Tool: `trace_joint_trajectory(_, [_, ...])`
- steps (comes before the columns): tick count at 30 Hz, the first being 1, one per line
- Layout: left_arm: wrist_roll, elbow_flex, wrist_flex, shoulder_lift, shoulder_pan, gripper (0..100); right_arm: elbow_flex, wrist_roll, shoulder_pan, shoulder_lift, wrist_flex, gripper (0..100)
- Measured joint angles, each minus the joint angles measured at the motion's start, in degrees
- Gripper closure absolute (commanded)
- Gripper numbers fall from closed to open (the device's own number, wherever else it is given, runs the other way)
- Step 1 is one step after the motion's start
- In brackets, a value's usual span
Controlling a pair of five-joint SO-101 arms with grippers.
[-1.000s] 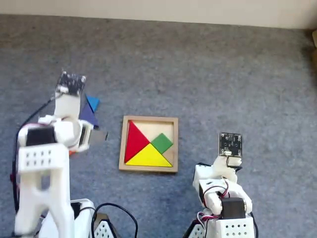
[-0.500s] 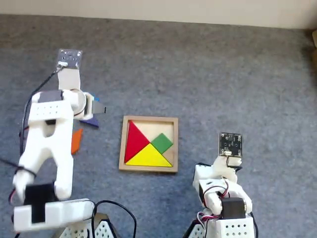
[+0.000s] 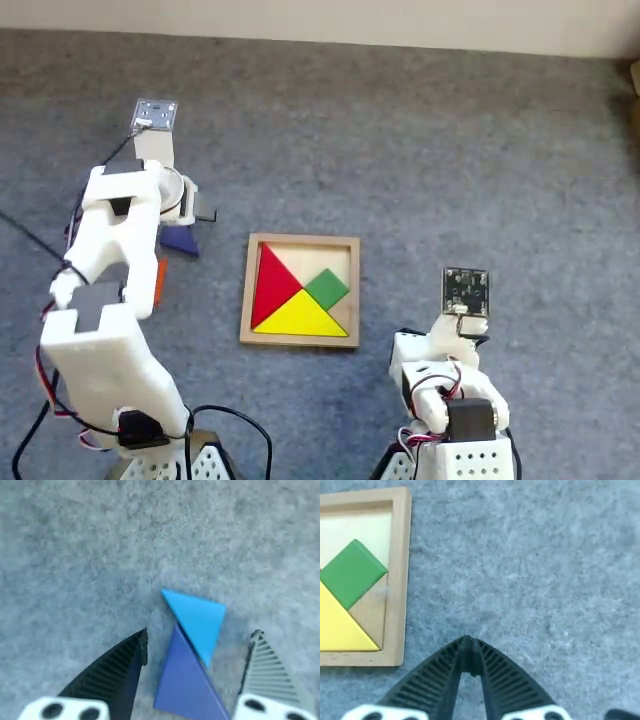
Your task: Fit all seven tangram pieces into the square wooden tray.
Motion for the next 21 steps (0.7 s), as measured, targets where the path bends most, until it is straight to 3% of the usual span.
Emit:
trace_joint_trajectory(10, [0.00,-9.41,0.09,7.12,0.09,75,0.00,0.00,0.00,0.00,0.00,99.2])
trace_joint_trajectory(21, [0.18,-10.73,1.05,8.26,0.26,75,0.00,0.00,0.00,0.00,0.00,99.2])
